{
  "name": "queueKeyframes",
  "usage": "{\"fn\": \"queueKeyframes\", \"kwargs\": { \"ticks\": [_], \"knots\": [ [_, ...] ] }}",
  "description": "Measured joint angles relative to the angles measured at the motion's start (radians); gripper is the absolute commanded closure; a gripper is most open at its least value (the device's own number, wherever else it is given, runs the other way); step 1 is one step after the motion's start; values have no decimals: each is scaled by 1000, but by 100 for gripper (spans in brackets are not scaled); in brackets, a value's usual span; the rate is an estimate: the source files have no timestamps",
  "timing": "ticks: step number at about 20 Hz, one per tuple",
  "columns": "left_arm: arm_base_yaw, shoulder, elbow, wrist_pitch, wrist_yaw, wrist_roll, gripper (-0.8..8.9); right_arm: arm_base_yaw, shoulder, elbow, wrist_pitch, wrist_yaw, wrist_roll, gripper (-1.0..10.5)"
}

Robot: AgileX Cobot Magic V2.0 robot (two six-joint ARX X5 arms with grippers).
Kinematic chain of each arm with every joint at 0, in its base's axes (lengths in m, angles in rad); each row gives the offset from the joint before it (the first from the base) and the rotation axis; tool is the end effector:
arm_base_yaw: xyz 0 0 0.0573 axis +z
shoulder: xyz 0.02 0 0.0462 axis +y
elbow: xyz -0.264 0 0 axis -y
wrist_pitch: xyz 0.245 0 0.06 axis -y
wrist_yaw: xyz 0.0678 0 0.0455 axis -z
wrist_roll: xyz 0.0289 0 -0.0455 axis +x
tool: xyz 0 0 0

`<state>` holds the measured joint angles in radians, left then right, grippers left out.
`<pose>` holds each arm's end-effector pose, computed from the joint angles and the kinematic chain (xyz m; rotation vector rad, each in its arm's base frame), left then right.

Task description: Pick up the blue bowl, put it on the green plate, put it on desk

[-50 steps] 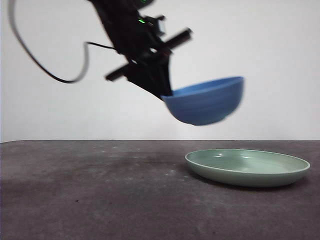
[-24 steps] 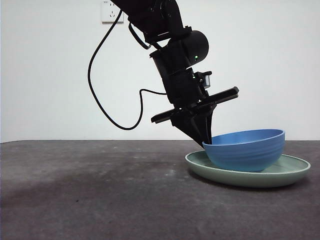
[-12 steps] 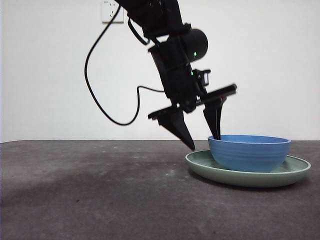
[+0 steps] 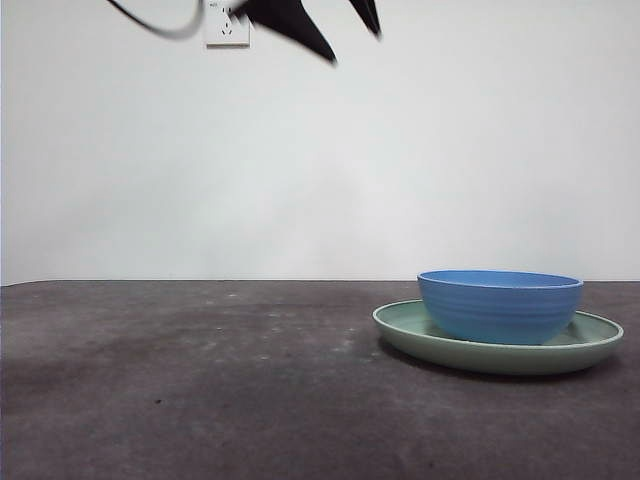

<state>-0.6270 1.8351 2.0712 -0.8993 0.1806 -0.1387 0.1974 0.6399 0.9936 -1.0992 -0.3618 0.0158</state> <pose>0.3119 -0.2324 0.4147 0.0243 0.7156 -0.7285 0.0833 0.0271 0.3380 0.0766 0.7566 0.5269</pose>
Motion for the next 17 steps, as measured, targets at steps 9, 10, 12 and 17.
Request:
{"fn": "queueKeyframes", "kwargs": {
  "ticks": [9,10,12,17],
  "knots": [
    [82,-311,-284,4,3,51,523,0,0,0,13,0,0,534],
    [82,-371,-369,44,11,53,523,0,0,0,16,0,0,534],
    [82,-491,-522,90,42,59,523,0,0,0,21,0,0,534],
    [83,-707,-813,126,133,104,524,0,0,0,35,0,0,534]
  ]
}}
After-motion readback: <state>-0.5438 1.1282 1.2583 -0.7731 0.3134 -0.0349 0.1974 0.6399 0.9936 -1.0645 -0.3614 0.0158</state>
